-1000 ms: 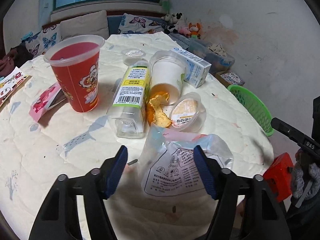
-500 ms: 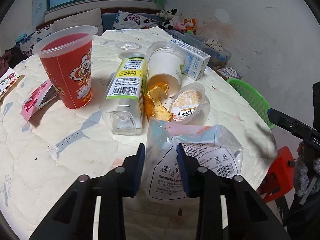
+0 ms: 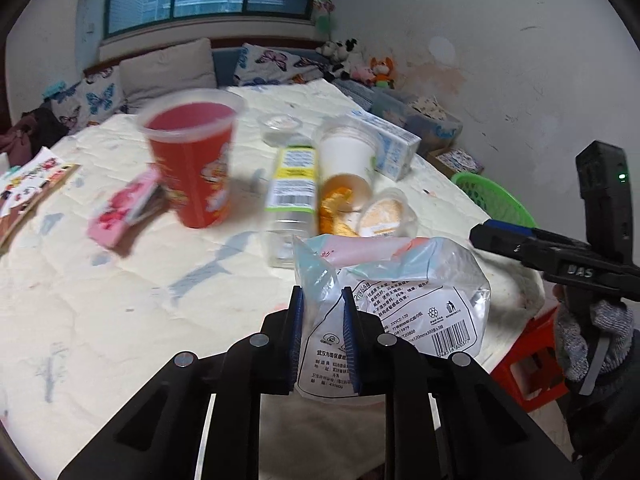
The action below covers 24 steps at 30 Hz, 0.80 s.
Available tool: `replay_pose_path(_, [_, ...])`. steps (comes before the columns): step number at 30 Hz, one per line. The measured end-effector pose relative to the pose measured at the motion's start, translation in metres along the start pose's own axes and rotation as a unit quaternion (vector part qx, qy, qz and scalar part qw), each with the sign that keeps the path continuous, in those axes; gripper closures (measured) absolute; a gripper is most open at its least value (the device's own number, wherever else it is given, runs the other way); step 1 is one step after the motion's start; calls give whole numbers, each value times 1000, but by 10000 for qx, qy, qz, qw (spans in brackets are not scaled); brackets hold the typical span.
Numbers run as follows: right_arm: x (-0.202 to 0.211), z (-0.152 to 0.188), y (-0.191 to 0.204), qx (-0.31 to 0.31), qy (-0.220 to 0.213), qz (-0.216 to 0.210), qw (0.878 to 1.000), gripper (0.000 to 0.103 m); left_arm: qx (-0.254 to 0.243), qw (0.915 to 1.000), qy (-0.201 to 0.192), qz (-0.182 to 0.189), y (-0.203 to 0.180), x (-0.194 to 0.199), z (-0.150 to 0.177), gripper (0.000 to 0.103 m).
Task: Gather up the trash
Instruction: 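Grasp the clear plastic cup with the right gripper while the left gripper holds the bag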
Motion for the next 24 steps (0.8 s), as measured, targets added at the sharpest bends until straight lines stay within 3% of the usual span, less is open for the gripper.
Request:
replay_pose_path(11, [-42, -12, 26, 19, 202, -179, 9996, 33, 529, 9972, -298, -436, 61, 37, -2, 85])
replay_pose_path(24, [-72, -17, 19, -445, 397, -280, 9978, 54, 593, 9970, -312, -392, 65, 34, -1, 85])
Point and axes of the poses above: each gripper's, at about its wrist camera, not at the fingertips, and x roughly against the way its jaws point, y to its left, z to its underside, the point moved 7 cm from there along -x, roughly the way its jaws point, and after that the axes turned 5 degrees about y, right-handed, at the moved point
